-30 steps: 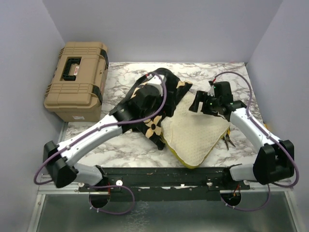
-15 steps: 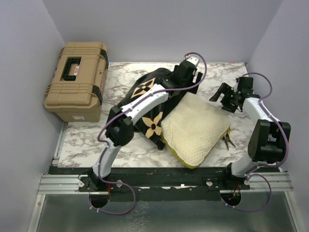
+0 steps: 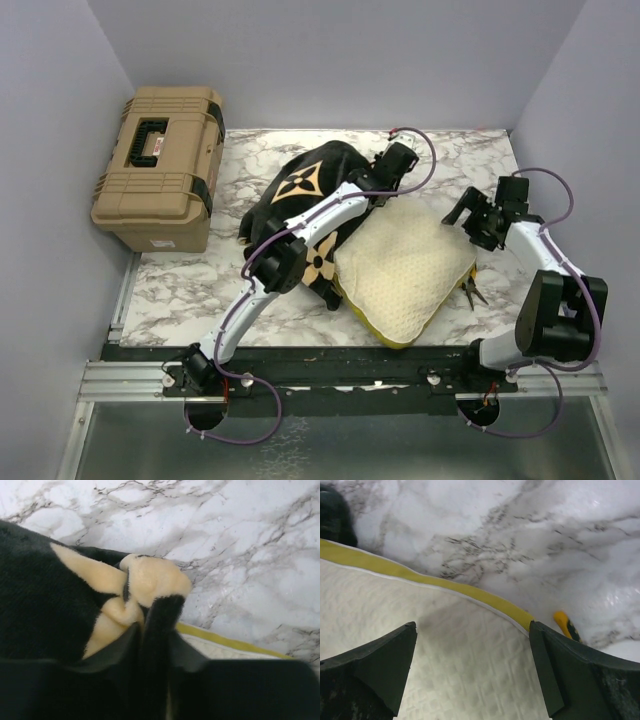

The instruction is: Put the pillow into the pillowcase

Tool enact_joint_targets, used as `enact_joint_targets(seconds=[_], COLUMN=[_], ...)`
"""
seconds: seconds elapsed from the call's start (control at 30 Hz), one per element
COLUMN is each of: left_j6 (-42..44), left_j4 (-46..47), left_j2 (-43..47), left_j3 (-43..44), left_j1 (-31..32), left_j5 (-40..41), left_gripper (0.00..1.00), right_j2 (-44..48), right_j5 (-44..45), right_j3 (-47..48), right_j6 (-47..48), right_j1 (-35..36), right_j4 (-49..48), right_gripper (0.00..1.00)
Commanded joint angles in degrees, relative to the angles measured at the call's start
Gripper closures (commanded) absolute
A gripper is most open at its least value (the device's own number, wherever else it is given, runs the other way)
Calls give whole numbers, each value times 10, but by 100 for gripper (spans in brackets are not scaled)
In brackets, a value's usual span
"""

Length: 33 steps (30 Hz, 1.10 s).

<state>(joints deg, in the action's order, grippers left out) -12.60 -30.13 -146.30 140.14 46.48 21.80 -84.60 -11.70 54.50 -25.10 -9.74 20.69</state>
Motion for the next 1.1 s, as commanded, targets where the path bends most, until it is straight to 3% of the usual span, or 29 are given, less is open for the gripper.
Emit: enact_joint_targets(seconds=[0.0,0.07,0.17,0.33,0.4,0.53,0.73,0.93,1.07], left_j6=[-2,-7,7,12,1,-24,-49,-68,-79], left_j4=[14,20,30,31,30,32,39,40,39], left_j2=[33,57,88,128,153,215,275,284,293], left_j3=[-21,-48,-72,-83,-99,-146,-189,-195,-195], left_j1=[-7,-8,-9,-8,-7,-7,-6,-6,-6], left_j5=[57,49,-13,-180,-216,-229,-239,-264,-276], left_gripper=[91,100,100,100,100,100,100,100,100], right_j2=[44,58,62,40,46,82,102,66,8], right_j5=[70,72,24,-132,-125,-59,-84,-242,-275], right_j3=[-49,-65,-72,-74,-57,-27,-8,-5,-7], right_j6=[-27,-32,-31,-11,21,66,63,72,89], right_j1=[-10,-17,-19,-20,-19,-19,-15,20,82], right_j4=[9,10,1,-55,-46,-36,-88,-185,-231], right_gripper=[0,0,1,8,8,2,2,2,2])
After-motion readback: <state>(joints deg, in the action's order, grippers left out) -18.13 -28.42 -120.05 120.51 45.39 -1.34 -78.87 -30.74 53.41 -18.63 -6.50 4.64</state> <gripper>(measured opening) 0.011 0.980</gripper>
